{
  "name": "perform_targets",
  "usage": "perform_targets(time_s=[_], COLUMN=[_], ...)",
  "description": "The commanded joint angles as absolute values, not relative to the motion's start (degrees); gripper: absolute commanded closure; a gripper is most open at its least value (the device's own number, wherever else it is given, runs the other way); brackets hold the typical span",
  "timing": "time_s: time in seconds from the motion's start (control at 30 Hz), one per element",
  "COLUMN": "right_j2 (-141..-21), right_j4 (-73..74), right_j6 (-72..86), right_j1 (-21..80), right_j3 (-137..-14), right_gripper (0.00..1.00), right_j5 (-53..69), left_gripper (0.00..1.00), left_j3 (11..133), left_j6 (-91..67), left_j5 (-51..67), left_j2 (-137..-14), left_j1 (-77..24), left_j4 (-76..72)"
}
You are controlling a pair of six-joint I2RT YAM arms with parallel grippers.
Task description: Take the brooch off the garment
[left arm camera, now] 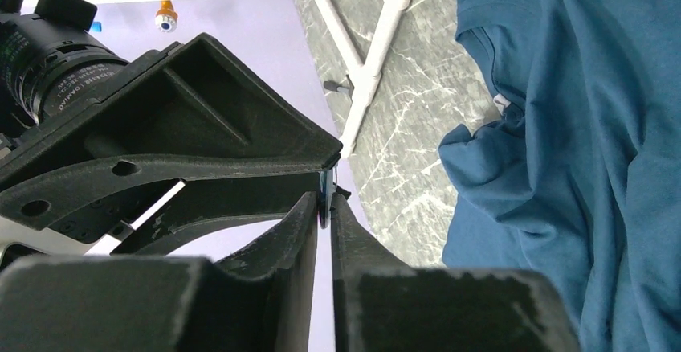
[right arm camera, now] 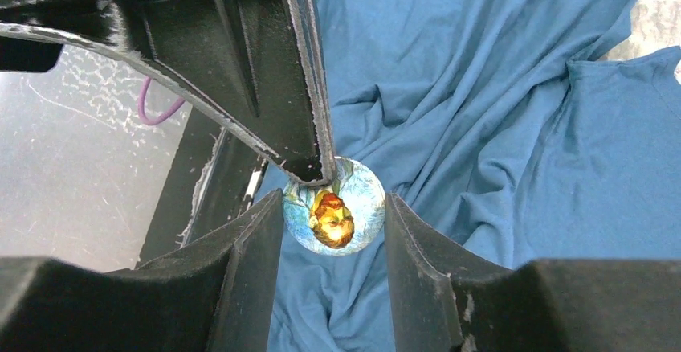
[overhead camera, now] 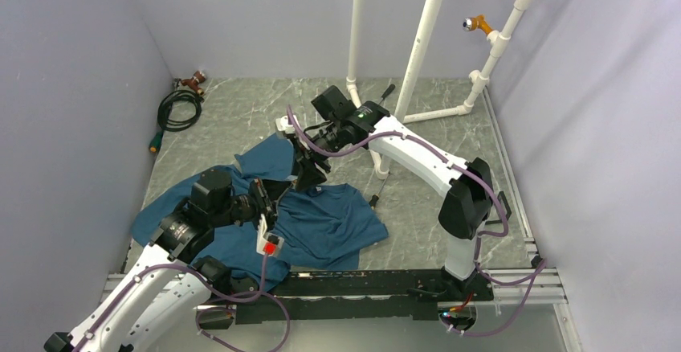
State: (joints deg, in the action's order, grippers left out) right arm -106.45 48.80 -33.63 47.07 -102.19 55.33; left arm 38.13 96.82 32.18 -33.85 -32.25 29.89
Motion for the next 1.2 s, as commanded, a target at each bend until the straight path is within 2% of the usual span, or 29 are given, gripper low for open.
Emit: perform_targets(time_s=[0.0,0.1,0.13,0.2,0.47,0.77,0.9,1.17], right_j2=[-104.60,-103.70,-102.88,-101.07,-92.67,-76.00,-69.91,-62.68], right_j4=[47.39,49.65,50.37,51.58,56.16,59.20,61.02,68.17], right_j6=[-37.20,-40.77,-42.13,-45.04,-53.27,-53.85,-54.09,-67.41], right_j1=[47.20,46.95,46.87,46.76,46.69,44.92,36.53,15.77], right_j3=[-102.26,-101.74,-101.08,-98.96,-88.09,-70.14,-64.34,-54.80], right_gripper=[0.70,0.72,0.72,0.73,0.74,0.75,0.76,0.77], right_j5=[56.05,54.13,53.30,51.59,43.51,31.50,31.79,28.06], left_gripper=[0.68,0.41,0.35,0.31,0.29,0.28,0.28,0.28], left_j3=[40.28,40.76,40.84,40.63,40.27,38.54,37.85,38.90], left_j6=[96.16,93.70,92.79,90.89,74.28,69.15,68.50,68.45], left_j5=[32.77,31.01,30.44,29.18,23.51,23.69,25.32,27.27], left_j2=[-33.73,-32.67,-31.98,-30.12,-23.48,-20.39,-20.92,-23.27], left_j1=[-32.61,-32.61,-32.61,-32.61,-32.61,-32.50,-32.52,-32.52], left_j4=[30.16,31.10,31.84,33.58,35.22,36.86,36.43,37.67])
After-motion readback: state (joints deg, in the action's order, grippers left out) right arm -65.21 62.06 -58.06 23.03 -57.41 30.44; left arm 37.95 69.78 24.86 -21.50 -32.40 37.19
